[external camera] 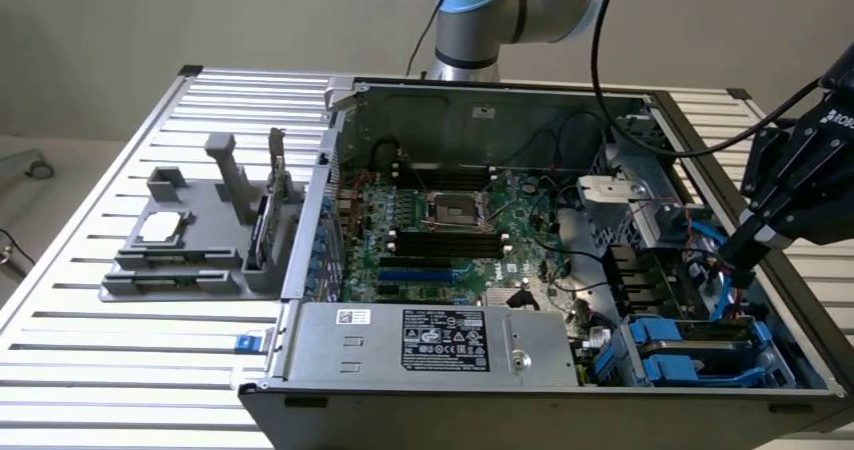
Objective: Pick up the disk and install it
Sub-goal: 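Insert the second disk wire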
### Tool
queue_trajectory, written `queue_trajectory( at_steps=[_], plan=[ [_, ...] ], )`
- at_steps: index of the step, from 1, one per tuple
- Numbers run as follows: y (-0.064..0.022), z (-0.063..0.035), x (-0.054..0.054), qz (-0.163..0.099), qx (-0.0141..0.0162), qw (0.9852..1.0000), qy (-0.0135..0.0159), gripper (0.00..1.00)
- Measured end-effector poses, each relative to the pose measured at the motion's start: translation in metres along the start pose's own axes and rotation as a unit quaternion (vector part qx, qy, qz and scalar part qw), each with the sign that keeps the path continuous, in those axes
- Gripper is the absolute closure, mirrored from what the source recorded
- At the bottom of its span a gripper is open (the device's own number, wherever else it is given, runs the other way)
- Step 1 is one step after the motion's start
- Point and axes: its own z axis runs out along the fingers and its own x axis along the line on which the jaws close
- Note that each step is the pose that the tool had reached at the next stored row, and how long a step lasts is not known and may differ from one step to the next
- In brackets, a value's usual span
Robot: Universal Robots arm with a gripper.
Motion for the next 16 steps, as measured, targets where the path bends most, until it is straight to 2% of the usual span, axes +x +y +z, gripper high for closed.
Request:
queue_trajectory(
  at_steps=[5, 6, 16],
  plan=[
    [0.0006, -0.0002, 0.0000, -0.001, -0.0006, 1.0000, -0.0009, 0.88],
    [0.0007, -0.0002, 0.0000, -0.002, -0.0007, 1.0000, -0.0009, 0.82],
    [0.0032, 0.0000, -0.0027, -0.003, -0.0017, 1.0000, -0.0031, 0.80]
  ],
)
